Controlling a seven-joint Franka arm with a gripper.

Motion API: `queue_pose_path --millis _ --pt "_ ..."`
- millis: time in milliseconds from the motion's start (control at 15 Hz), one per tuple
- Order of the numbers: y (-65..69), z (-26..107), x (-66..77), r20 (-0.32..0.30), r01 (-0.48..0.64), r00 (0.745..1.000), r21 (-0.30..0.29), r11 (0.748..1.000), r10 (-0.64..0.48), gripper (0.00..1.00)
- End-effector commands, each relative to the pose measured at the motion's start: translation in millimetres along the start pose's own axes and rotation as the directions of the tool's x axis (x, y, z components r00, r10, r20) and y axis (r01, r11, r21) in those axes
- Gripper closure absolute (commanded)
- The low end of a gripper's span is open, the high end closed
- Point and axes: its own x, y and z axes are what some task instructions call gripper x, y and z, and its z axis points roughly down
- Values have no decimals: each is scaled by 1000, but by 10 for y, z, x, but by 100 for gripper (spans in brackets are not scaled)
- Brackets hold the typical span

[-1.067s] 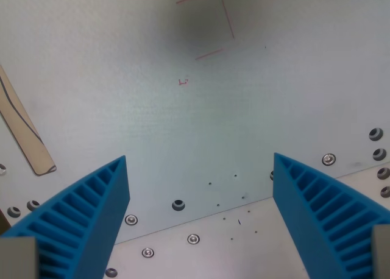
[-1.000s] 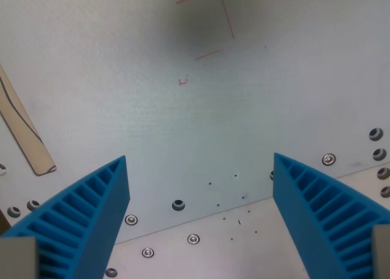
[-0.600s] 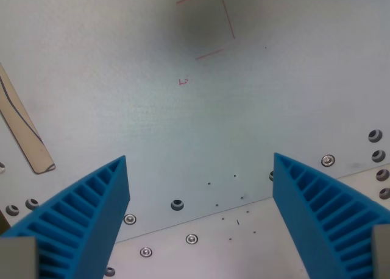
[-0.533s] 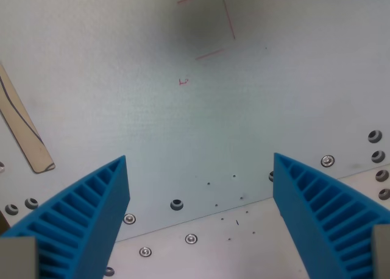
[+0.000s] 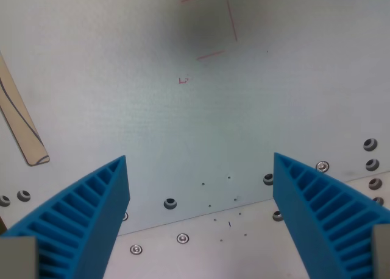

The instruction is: Rotate around base positive z

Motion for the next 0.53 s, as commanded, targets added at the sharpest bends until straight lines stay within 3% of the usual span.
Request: queue_pose_path --millis 67,533 --pt "7 -22 -2 -5 120 993 -1 993 -120 0" --pt "7 -22 -2 -5 201 980 -2 980 -201 0"
